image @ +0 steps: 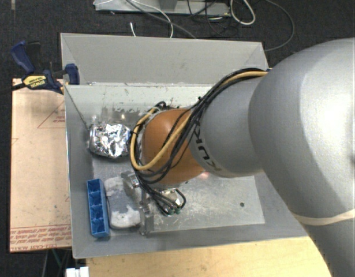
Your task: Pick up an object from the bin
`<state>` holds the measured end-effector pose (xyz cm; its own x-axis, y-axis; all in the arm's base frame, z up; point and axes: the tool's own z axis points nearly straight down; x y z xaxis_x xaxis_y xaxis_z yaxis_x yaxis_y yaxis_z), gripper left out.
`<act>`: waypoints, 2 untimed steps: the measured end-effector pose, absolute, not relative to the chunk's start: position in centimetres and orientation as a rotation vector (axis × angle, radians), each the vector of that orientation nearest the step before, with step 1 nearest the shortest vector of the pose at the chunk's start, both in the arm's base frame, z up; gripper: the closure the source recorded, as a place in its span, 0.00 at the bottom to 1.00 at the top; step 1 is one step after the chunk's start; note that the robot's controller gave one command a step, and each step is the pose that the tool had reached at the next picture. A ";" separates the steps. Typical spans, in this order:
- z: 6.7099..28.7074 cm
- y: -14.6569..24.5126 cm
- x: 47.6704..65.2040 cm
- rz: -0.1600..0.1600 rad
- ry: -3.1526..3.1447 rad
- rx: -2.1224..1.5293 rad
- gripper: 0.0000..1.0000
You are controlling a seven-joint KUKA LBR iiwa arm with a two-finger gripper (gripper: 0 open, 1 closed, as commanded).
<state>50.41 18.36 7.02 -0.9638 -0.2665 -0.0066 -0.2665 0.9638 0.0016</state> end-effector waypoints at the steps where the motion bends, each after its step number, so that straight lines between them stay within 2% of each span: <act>1: 11.3 19.5 51.0 0.005 3.110 -0.413 0.00; 2: 9.9 19.8 48.8 0.003 3.055 -0.737 0.00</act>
Offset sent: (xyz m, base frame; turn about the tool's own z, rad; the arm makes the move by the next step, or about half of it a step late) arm -0.0166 0.0141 0.0298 -0.2056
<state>48.76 19.83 9.92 -0.8899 -0.4561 0.0011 -0.4561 0.8899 0.0020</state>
